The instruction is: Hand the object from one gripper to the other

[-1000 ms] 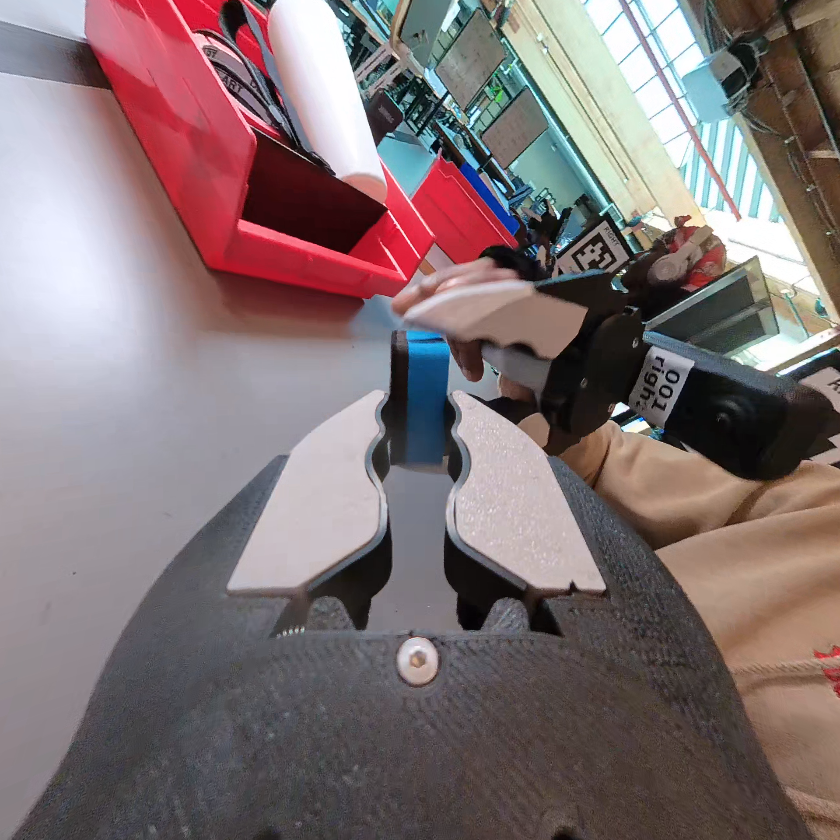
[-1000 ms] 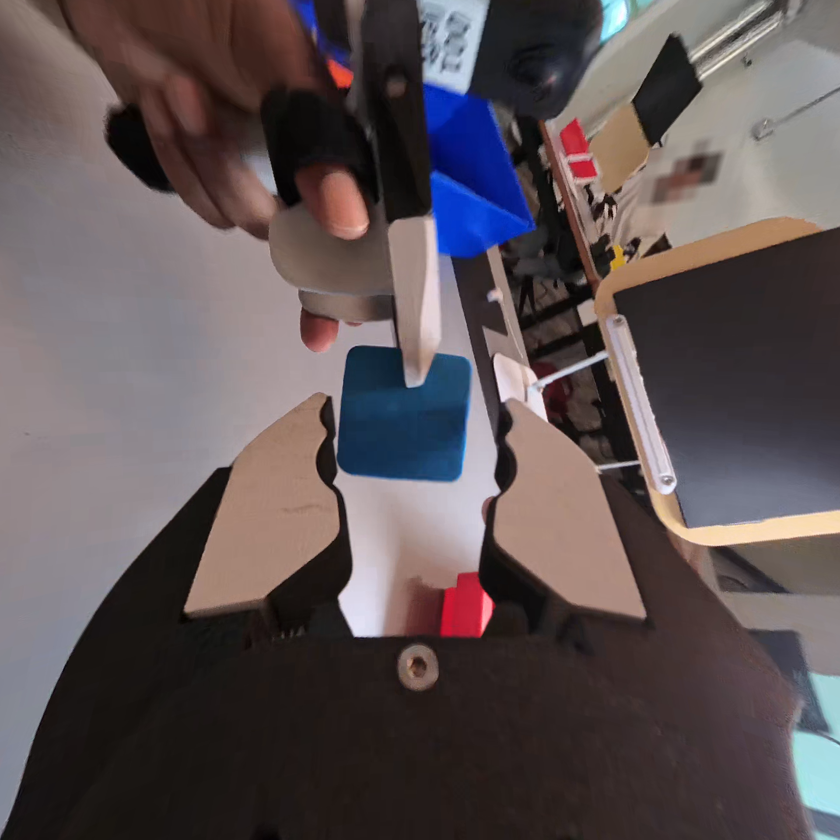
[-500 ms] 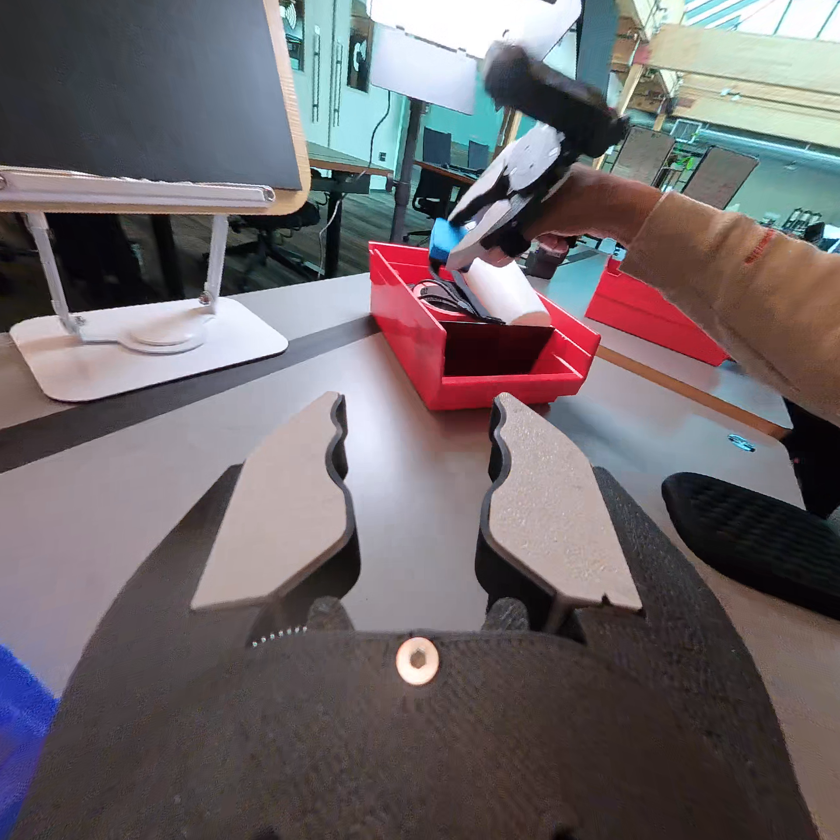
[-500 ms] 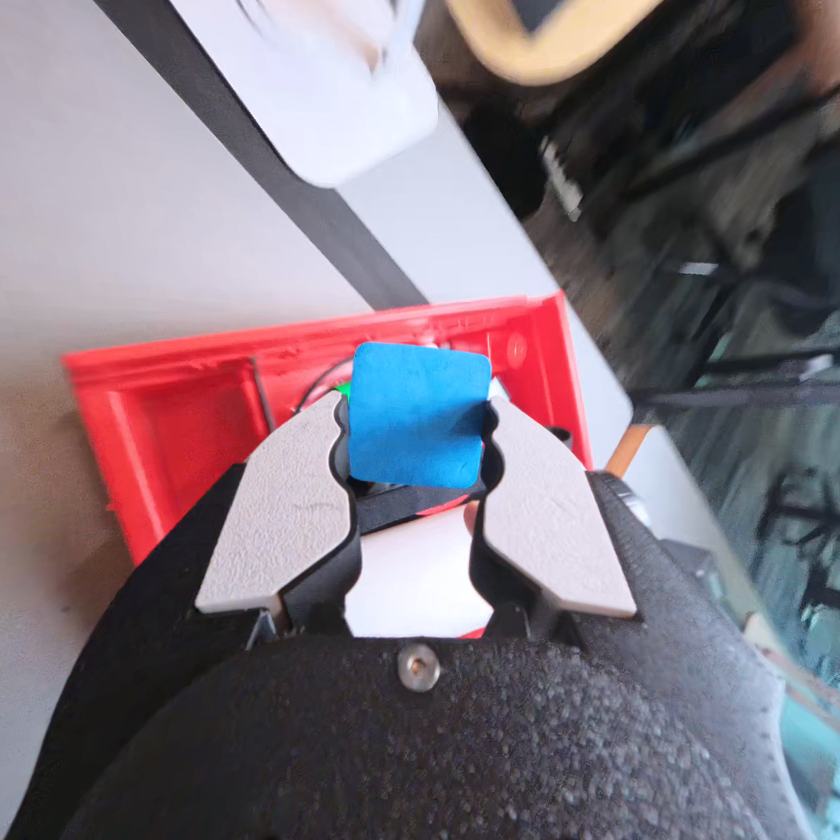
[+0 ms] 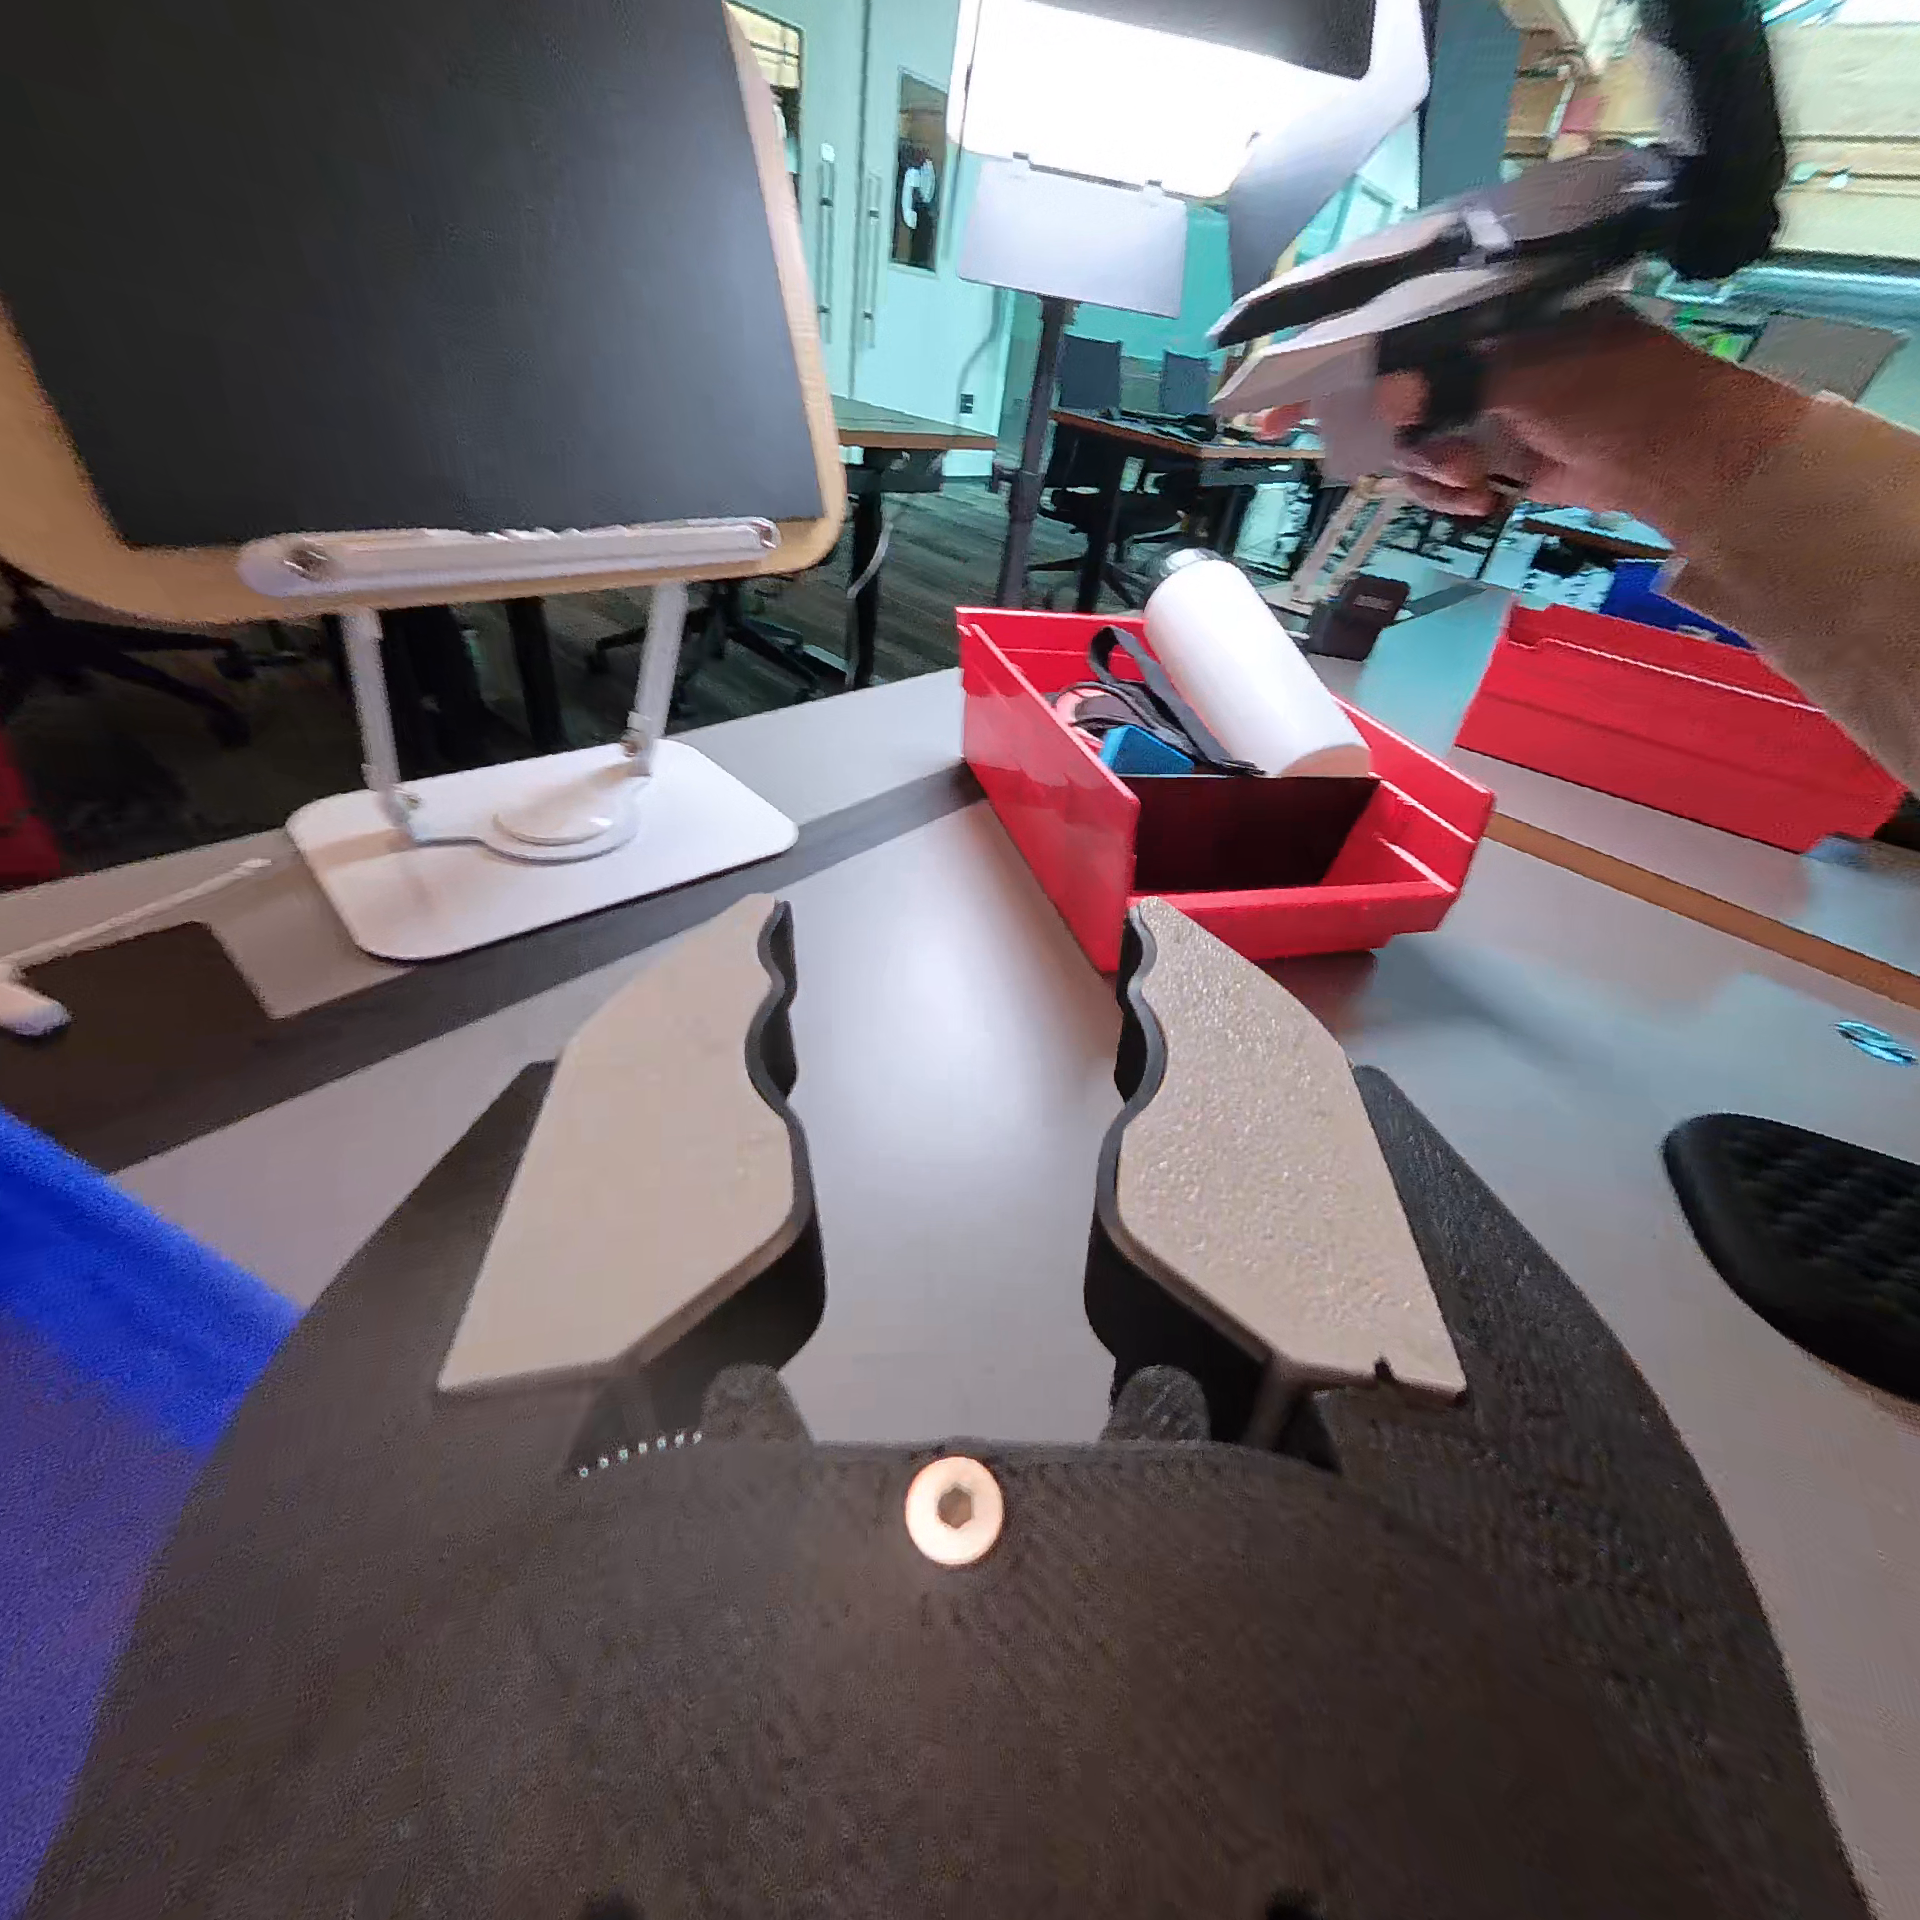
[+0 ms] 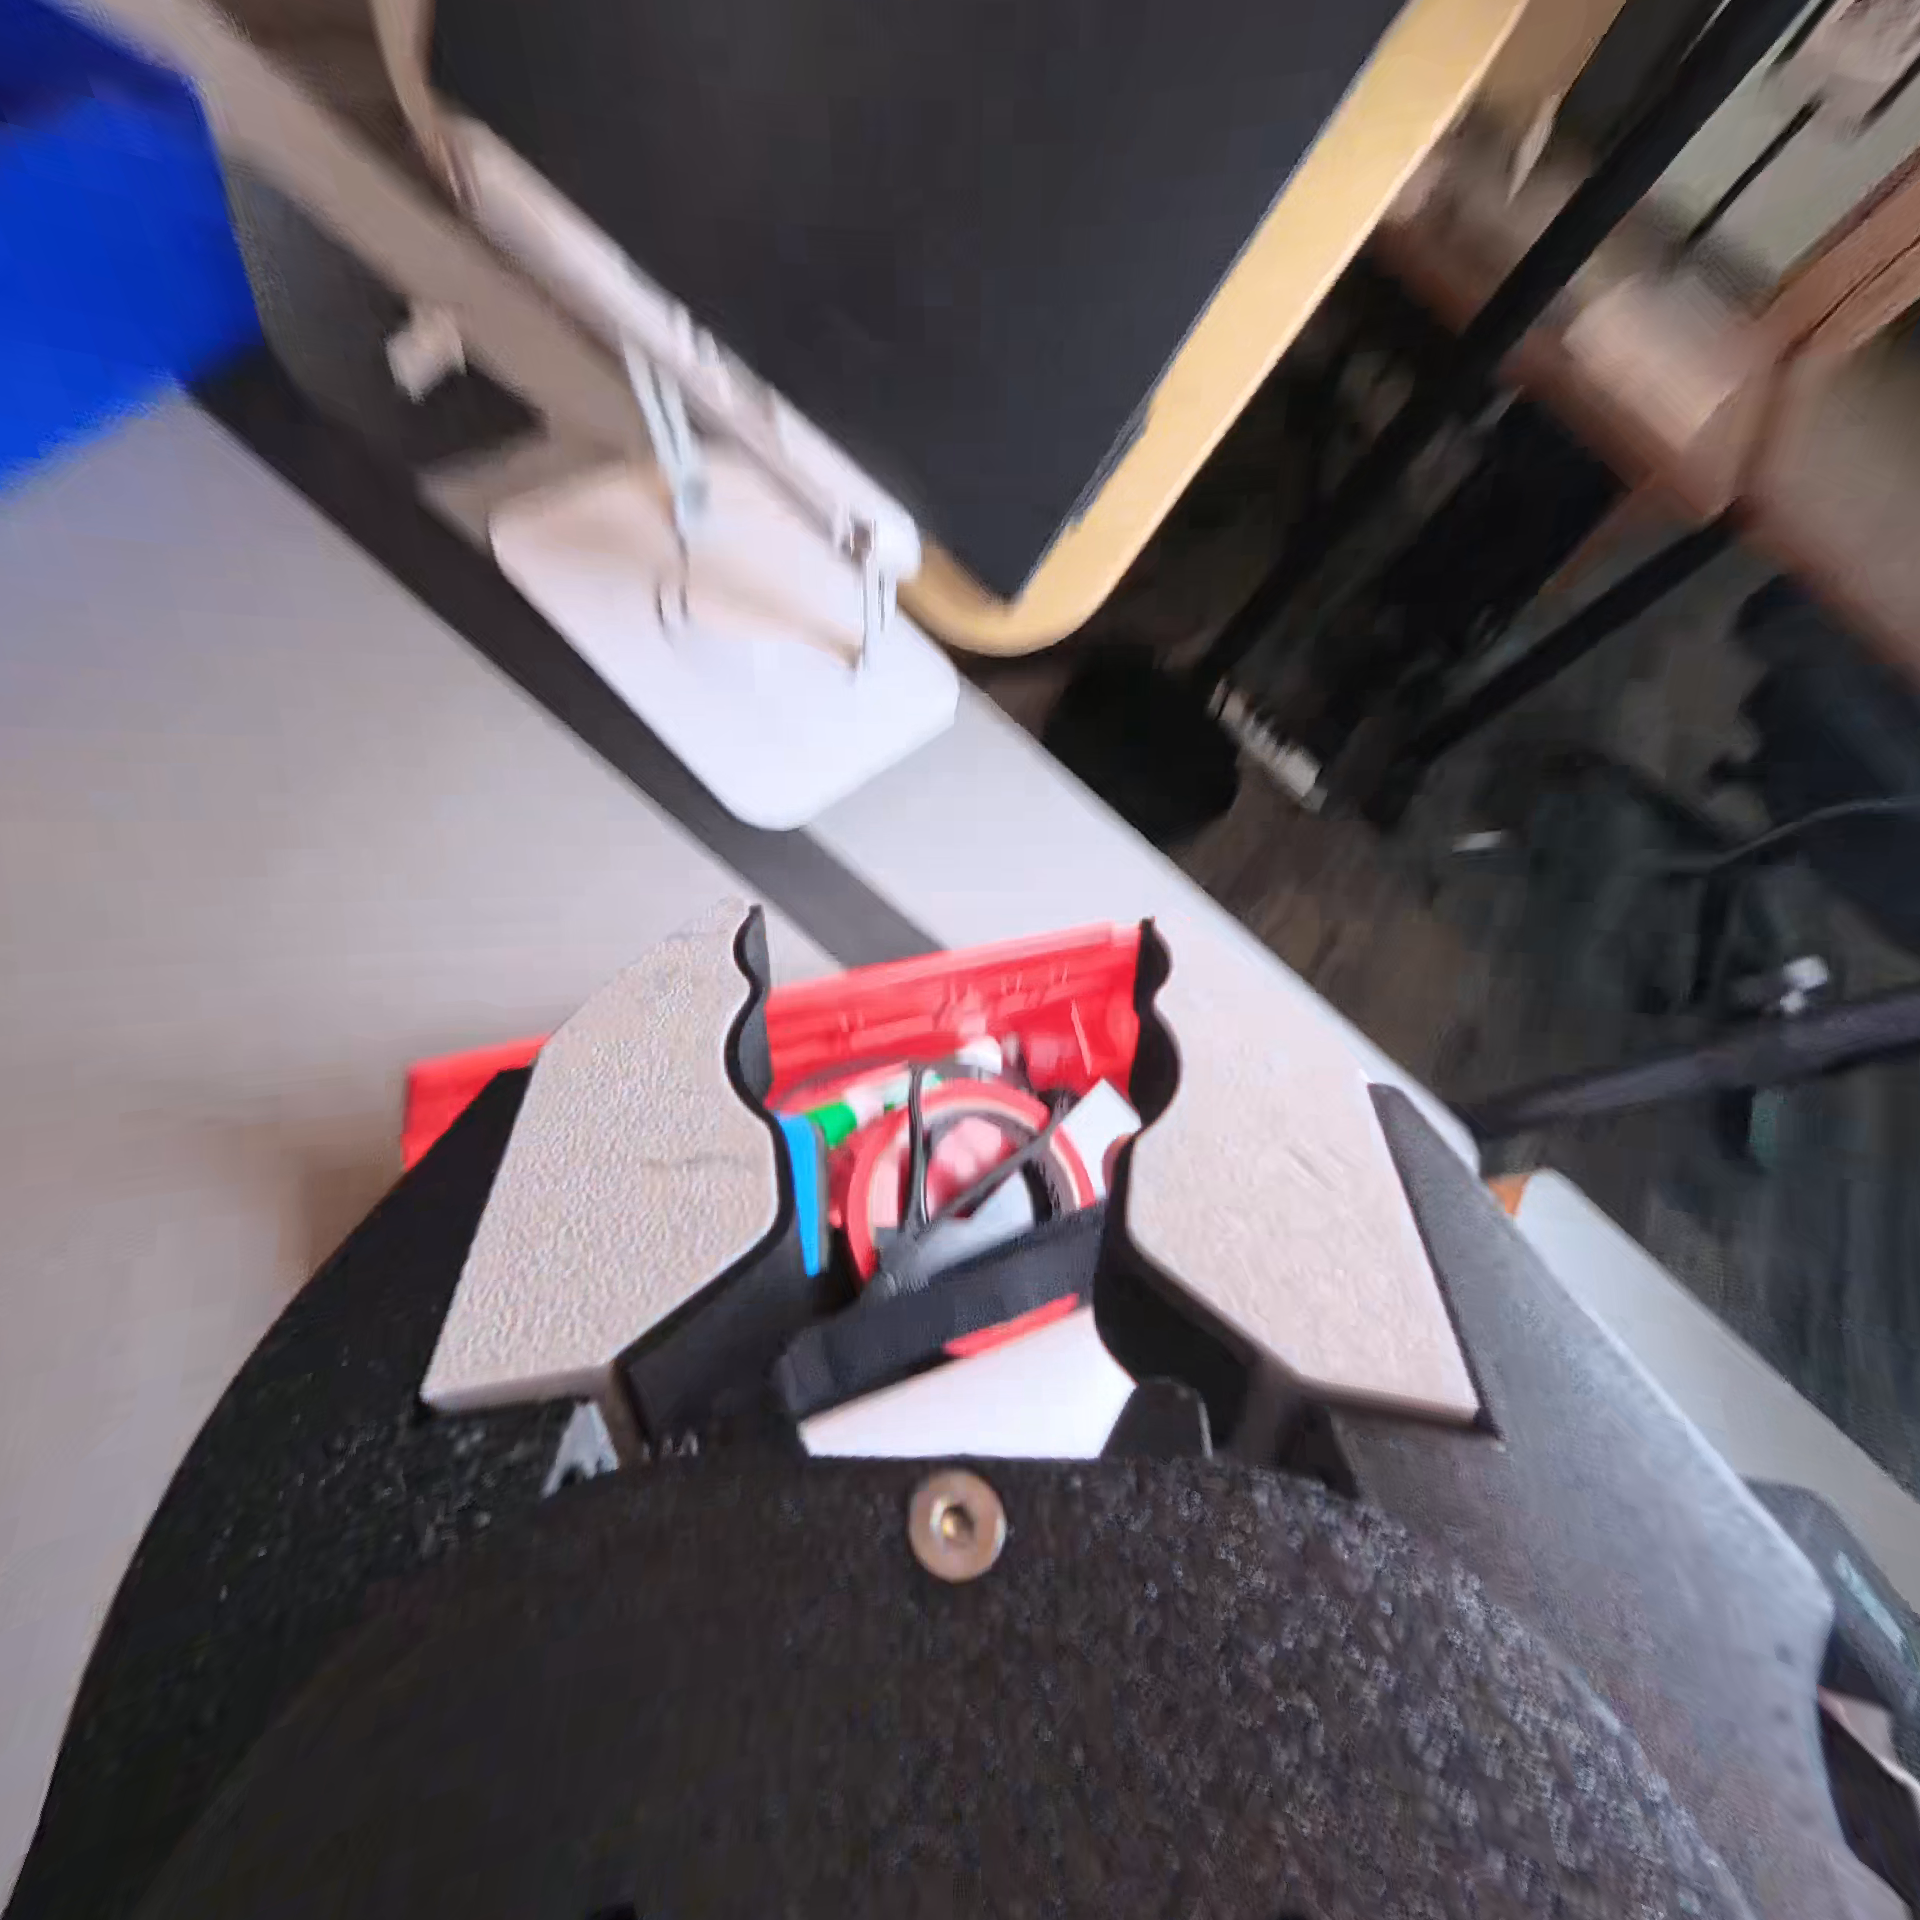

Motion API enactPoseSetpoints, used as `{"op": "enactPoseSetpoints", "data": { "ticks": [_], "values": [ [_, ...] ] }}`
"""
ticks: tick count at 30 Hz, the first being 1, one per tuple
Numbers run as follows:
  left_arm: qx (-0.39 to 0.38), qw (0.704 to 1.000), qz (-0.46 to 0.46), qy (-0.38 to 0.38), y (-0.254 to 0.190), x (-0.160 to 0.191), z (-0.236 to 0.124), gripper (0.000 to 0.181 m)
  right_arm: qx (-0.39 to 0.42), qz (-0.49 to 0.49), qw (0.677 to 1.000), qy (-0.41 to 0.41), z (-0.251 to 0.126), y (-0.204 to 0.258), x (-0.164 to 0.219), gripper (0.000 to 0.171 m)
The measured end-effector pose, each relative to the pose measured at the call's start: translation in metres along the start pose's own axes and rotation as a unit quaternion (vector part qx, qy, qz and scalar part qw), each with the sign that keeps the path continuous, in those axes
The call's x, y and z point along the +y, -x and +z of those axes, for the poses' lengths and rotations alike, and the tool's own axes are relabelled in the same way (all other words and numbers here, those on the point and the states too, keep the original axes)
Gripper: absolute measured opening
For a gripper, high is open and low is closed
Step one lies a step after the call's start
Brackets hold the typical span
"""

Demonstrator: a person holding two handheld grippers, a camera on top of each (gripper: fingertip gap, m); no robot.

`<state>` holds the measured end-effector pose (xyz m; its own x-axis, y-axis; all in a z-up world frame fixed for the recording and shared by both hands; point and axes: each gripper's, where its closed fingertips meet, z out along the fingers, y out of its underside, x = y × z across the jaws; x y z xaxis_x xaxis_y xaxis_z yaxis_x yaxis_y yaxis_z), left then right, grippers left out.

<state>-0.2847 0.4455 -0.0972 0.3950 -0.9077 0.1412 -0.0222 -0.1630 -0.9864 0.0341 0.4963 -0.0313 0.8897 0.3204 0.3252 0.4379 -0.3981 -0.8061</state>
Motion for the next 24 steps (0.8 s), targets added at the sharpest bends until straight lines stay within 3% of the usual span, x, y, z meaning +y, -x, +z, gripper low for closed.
{"op": "enactPoseSetpoints", "data": {
  "ticks": [3, 6, 9, 13, 19, 24],
  "values": [
    [-0.042, 0.999, 0.023, -0.004, 0.03, -0.016, -0.016, 0.058, 0.024, 0.016, 0.991, -0.133, -0.047, 0.025, -0.023, 0.06],
    [-0.096, 0.995, 0.031, 0.019, 0.075, -0.029, -0.041, 0.056, 0.011, 0.035, 0.977, -0.212, -0.073, 0.08, -0.004, 0.053],
    [-0.155, 0.985, 0.03, 0.076, 0.131, -0.029, -0.068, 0.054, -0.024, 0.054, 0.973, -0.224, -0.073, 0.146, 0.04, 0.052],
    [-0.217, 0.952, 0.021, 0.214, 0.205, 0.0, -0.085, 0.05, -0.083, 0.073, 0.968, -0.226, -0.063, 0.224, 0.08, 0.05],
    [-0.236, 0.9, -0.026, 0.365, 0.279, 0.064, -0.057, 0.056, -0.14, 0.043, 0.962, -0.23, -0.045, 0.276, 0.095, 0.046],
    [-0.247, 0.884, -0.132, 0.373, 0.307, 0.107, -0.019, 0.05, -0.156, 0.021, 0.96, -0.231, -0.047, 0.289, 0.098, 0.045]
  ]
}}
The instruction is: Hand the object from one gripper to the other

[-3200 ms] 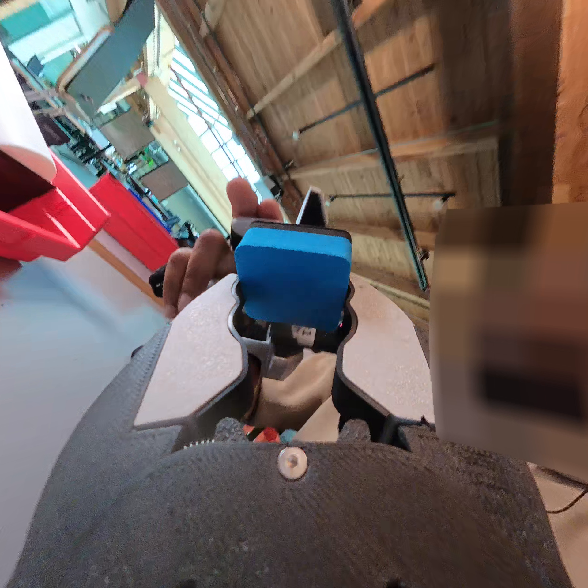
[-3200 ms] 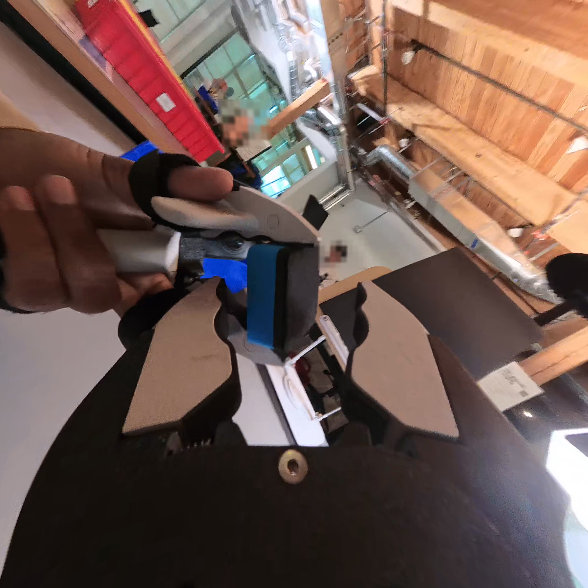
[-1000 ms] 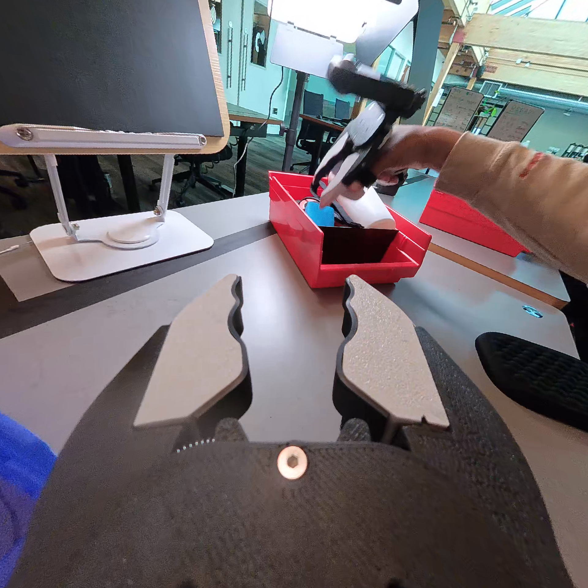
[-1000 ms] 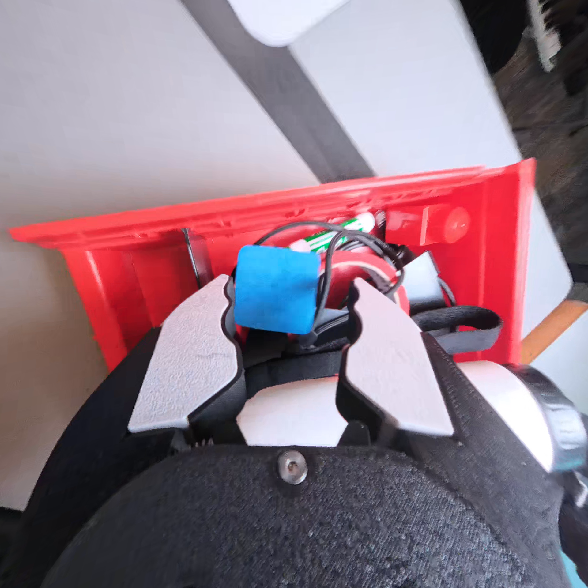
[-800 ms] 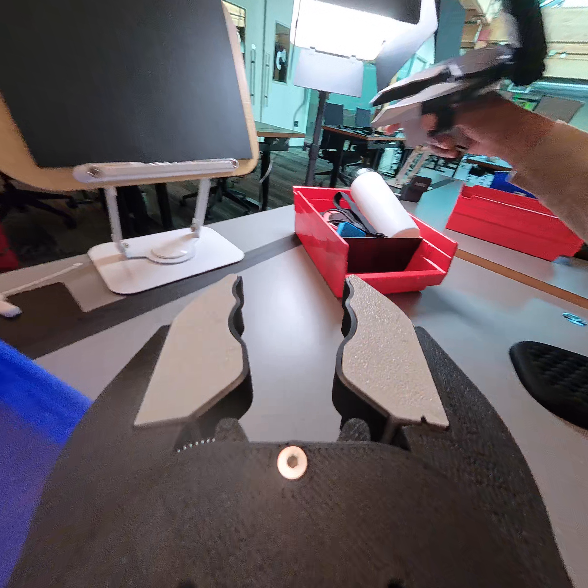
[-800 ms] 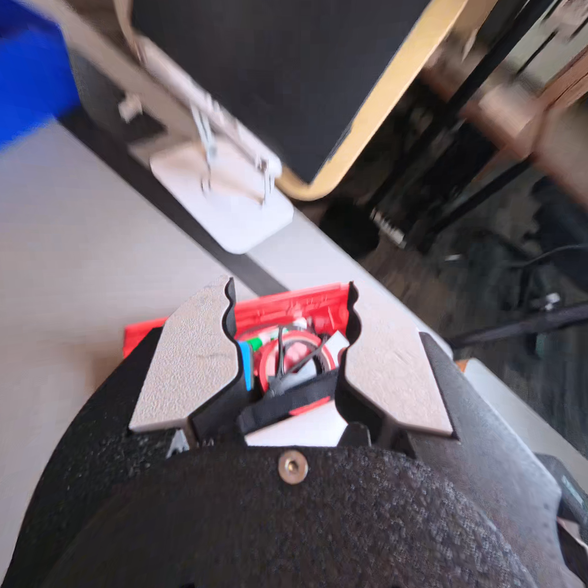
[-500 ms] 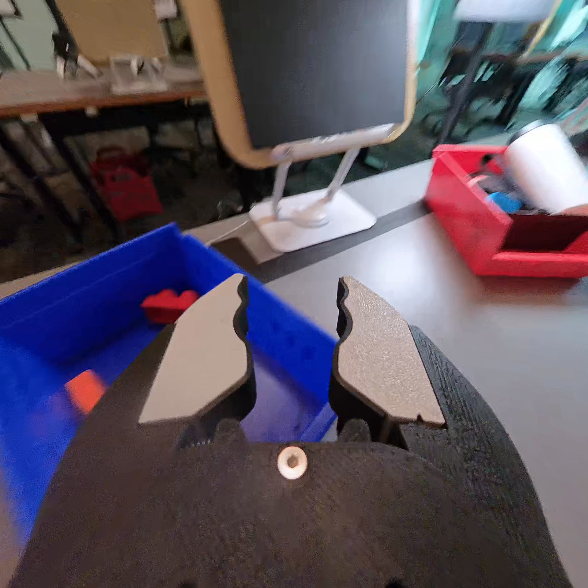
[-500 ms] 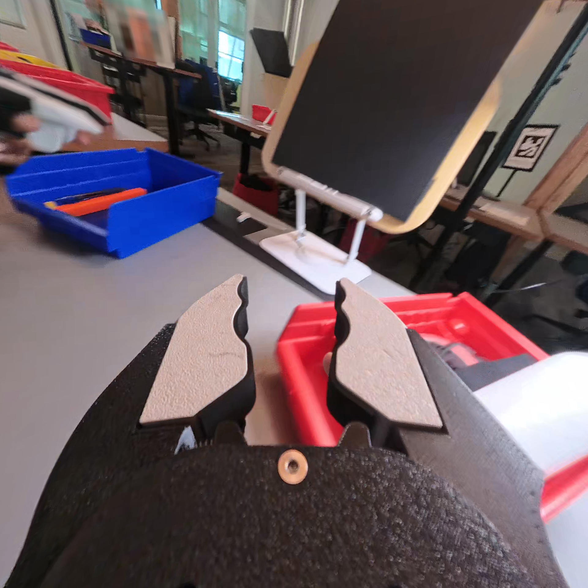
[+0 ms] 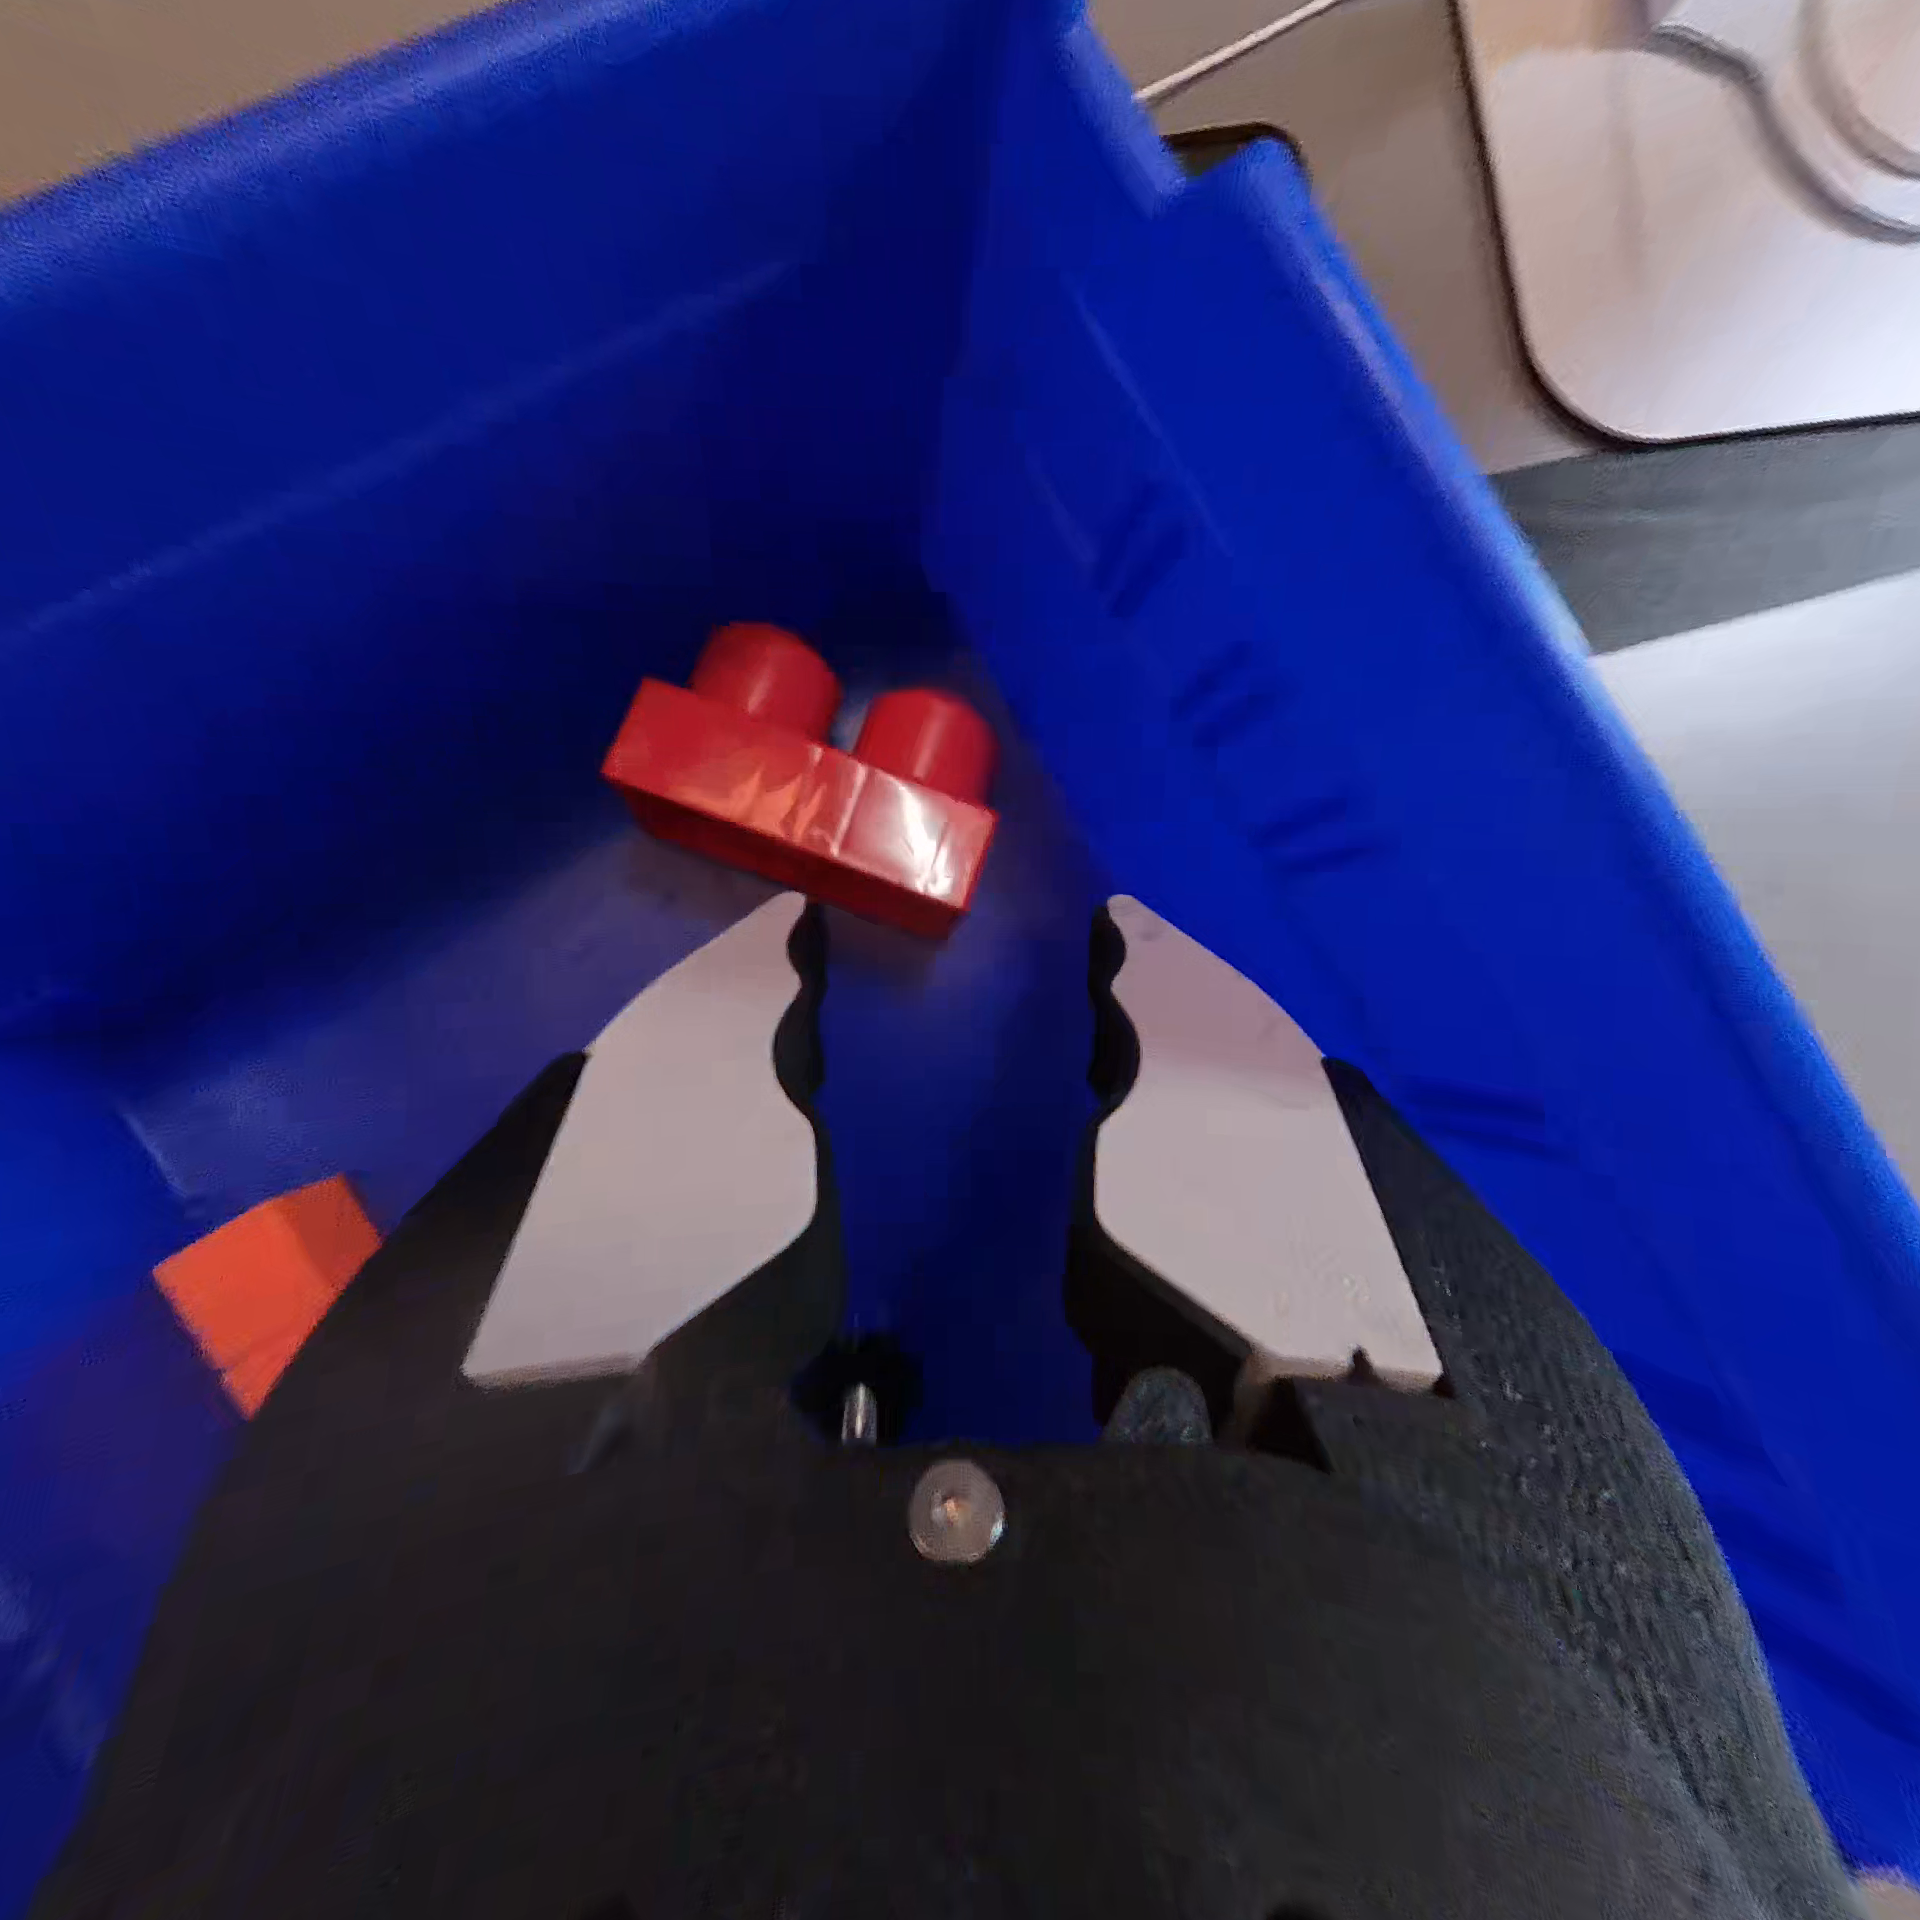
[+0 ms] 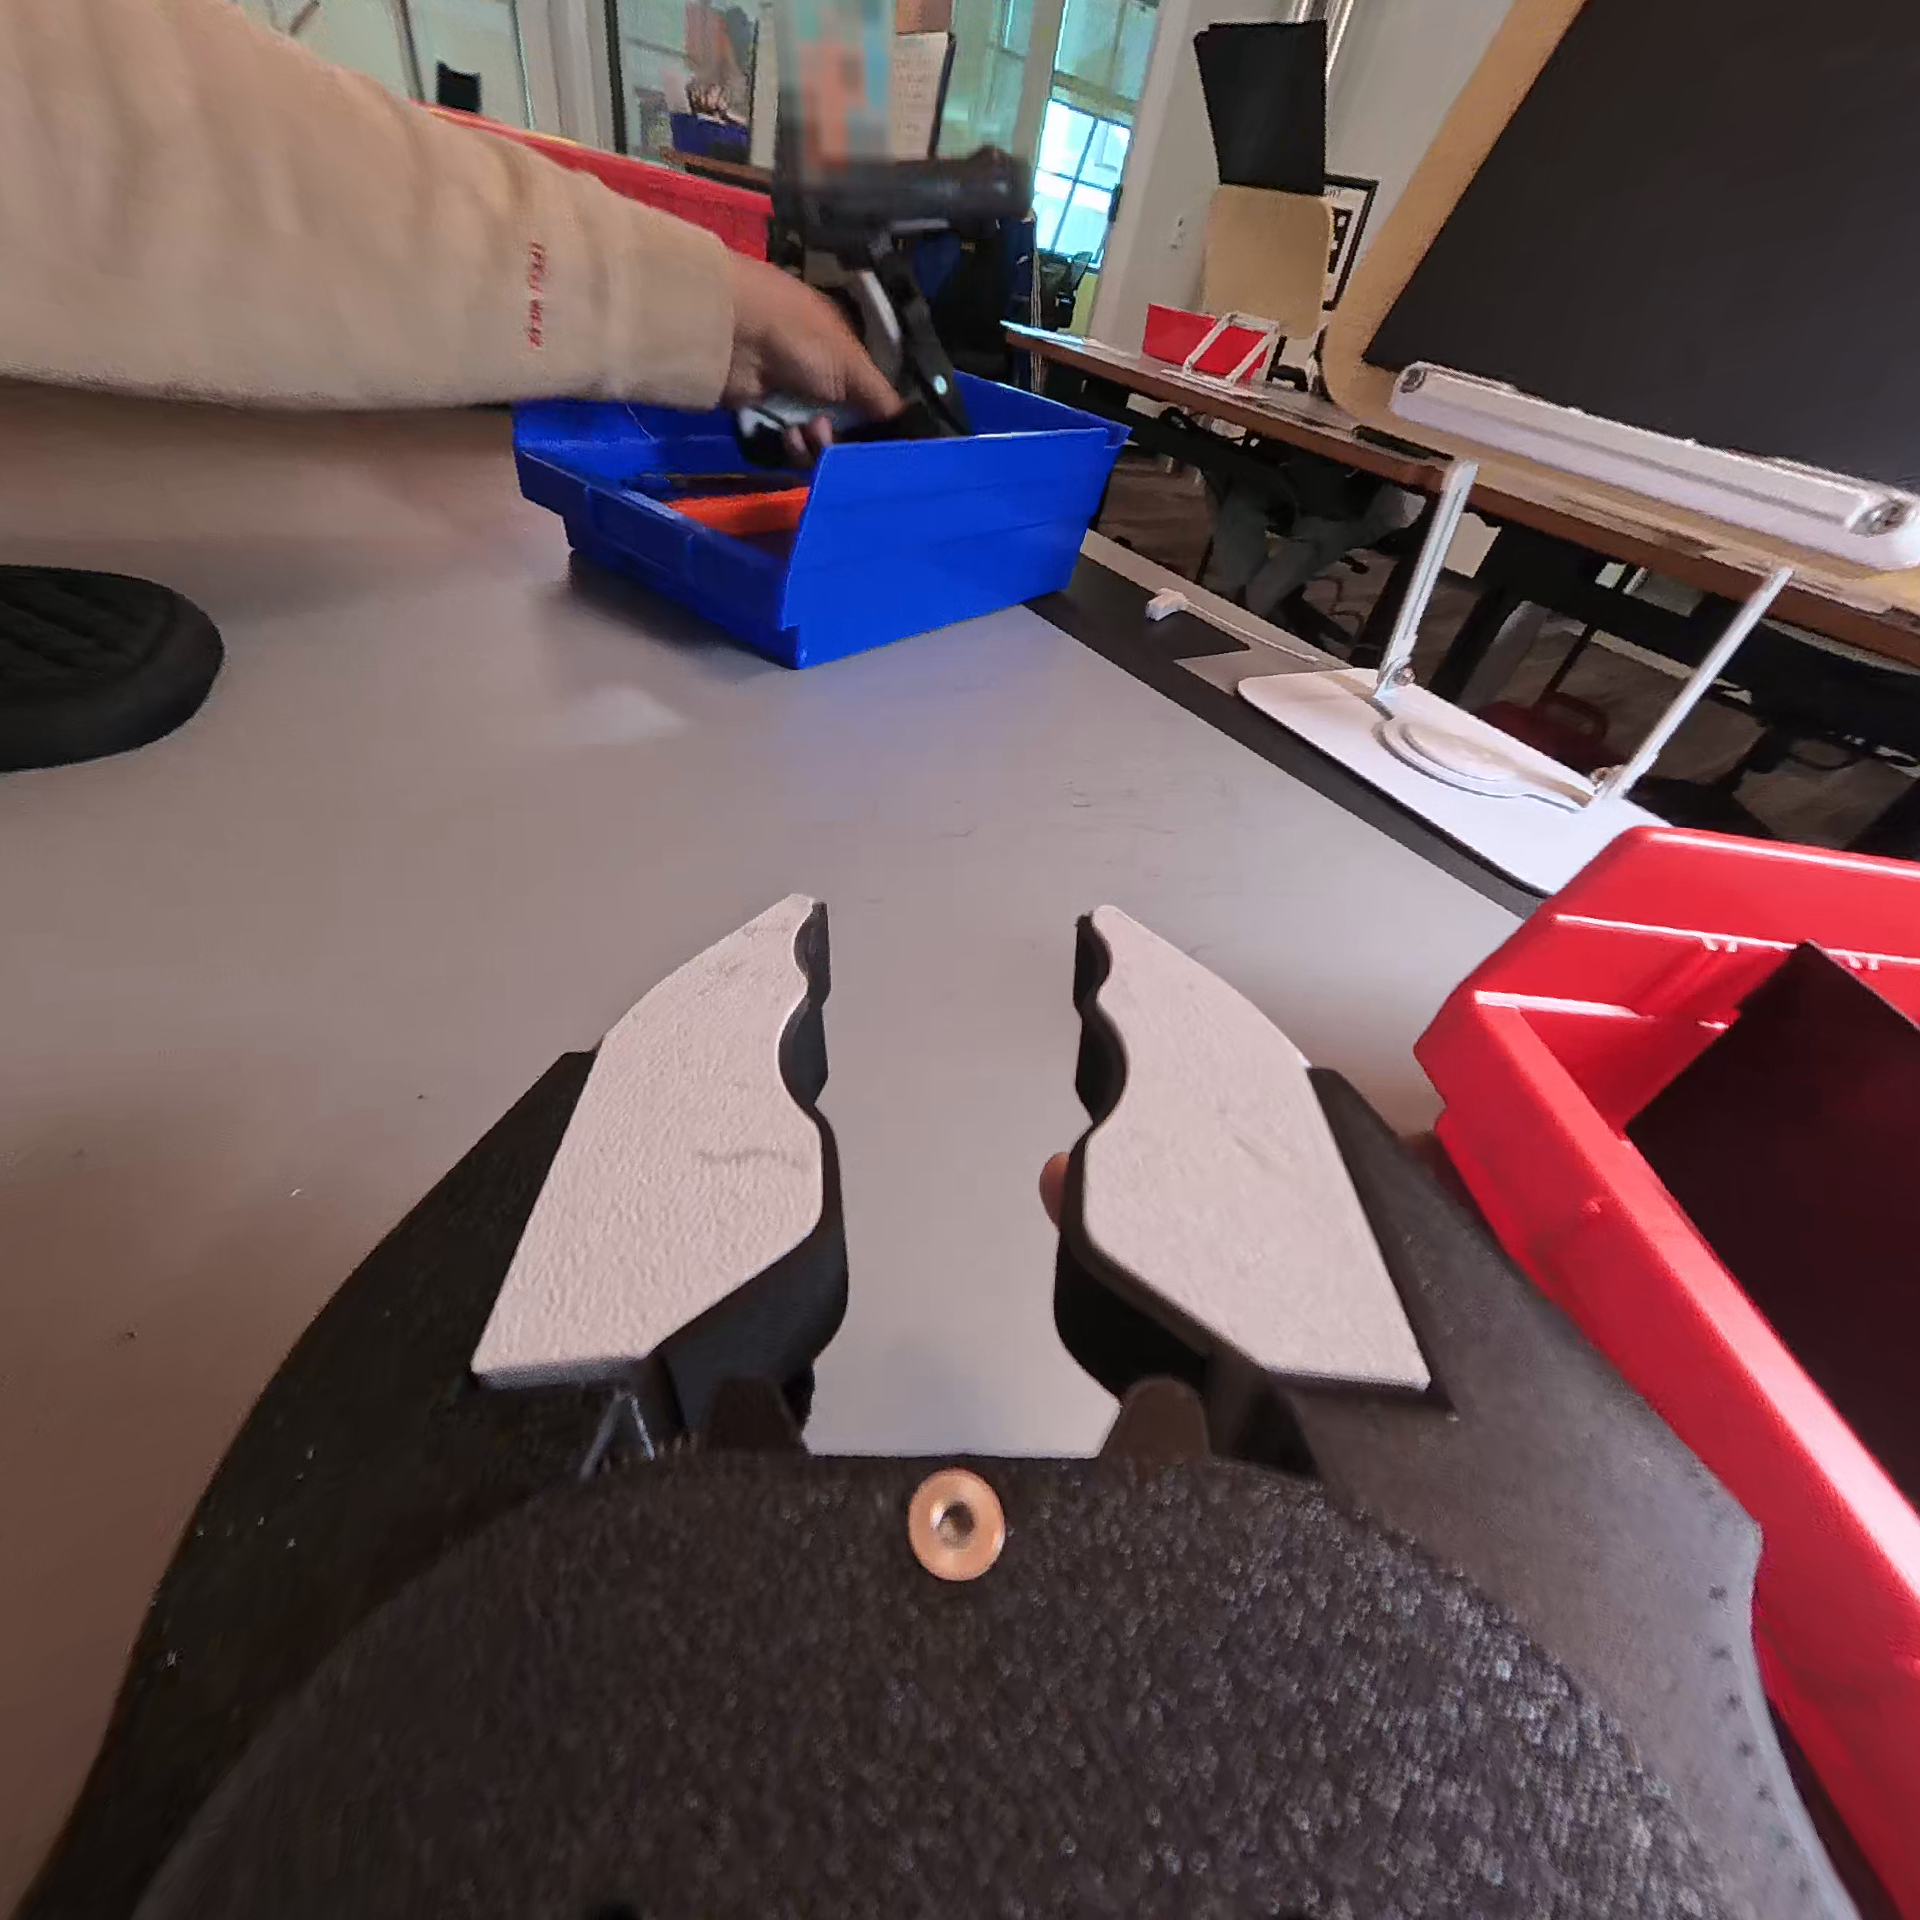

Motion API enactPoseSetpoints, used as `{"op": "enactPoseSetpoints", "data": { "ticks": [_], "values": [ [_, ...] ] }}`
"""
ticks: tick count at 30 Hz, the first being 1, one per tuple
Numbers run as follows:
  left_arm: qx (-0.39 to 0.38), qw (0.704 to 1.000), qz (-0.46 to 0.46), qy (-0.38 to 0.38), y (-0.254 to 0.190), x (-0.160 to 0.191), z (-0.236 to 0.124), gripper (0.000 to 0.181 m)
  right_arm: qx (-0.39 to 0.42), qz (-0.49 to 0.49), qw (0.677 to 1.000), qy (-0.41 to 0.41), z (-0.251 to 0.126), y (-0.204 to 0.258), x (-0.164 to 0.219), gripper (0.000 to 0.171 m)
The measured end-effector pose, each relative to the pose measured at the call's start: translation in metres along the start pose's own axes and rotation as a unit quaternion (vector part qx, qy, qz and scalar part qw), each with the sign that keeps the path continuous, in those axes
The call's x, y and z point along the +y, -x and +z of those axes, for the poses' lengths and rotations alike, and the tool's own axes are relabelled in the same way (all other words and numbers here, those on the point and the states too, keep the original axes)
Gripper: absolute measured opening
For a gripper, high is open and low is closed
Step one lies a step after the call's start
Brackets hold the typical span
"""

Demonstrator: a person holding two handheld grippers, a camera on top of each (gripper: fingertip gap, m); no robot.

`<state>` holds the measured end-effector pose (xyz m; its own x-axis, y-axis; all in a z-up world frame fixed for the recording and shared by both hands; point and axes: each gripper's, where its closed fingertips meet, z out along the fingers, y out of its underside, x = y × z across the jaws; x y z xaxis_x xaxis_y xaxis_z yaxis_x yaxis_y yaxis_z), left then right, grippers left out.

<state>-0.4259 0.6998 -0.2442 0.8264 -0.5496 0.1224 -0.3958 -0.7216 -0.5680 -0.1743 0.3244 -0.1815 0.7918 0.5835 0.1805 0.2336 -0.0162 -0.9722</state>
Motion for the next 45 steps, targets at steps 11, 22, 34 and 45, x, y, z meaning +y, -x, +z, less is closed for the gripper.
{"op": "enactPoseSetpoints", "data": {
  "ticks": [11, 22, 34, 45],
  "values": [
    [0.017, 0.975, 0.121, -0.186, -0.045, -0.041, -0.08, 0.008, 0.015, 0.003, 1.0, -0.011, -0.006, -0.012, -0.006, 0.04],
    [0.664, 0.692, 0.235, -0.155, -0.352, 0.141, -0.261, 0.007, -0.039, -0.215, 0.971, -0.1, 0.017, 0.022, -0.098, 0.063],
    [0.641, 0.741, 0.15, -0.134, -0.359, 0.146, -0.212, 0.031, -0.1, -0.282, 0.954, -0.004, 0.041, 0.051, -0.065, 0.036],
    [0.479, 0.771, 0.348, -0.235, -0.375, 0.16, -0.194, 0.036, -0.319, 0.015, 0.944, 0.085, 0.039, 0.096, -0.045, 0.036]
  ]
}}
